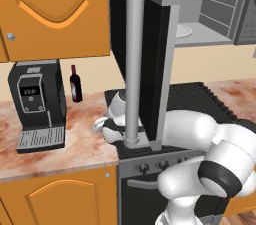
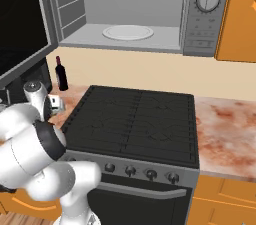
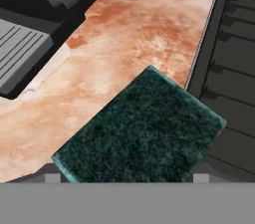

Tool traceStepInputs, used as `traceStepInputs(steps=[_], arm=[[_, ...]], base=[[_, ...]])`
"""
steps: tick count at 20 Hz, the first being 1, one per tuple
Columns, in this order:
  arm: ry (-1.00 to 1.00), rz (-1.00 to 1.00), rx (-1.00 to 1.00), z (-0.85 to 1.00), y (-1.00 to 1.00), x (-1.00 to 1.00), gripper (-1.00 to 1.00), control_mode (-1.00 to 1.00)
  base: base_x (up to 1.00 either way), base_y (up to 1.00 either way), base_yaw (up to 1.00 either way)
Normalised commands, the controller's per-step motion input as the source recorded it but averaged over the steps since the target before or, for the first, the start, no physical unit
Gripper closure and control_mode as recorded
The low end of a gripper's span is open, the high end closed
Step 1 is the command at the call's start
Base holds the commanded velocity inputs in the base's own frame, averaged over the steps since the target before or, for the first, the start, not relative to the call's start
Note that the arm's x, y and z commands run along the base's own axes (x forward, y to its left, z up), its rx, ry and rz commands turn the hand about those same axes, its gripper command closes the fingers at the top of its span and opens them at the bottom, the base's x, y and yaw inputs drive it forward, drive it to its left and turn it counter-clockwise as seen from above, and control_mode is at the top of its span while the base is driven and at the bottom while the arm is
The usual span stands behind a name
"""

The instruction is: Place the sponge inside the microwave to prepare for sanitizing.

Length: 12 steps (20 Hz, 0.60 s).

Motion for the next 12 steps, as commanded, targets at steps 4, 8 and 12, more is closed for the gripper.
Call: traceStepInputs(steps=[4, 8, 12], arm=[[0.08, -0.04, 0.03, 0.41, -0.42, -0.22, 1.00, -1.00], [0.05, -0.01, 0.02, 0.33, -0.59, -0.21, 1.00, -1.00], [0.04, 0.00, 0.03, 0.45, -0.58, -0.29, 1.00, -1.00]], base=[[0.00, 0.00, 0.00], [0.00, 0.00, 0.00], [0.00, 0.00, 0.00]])
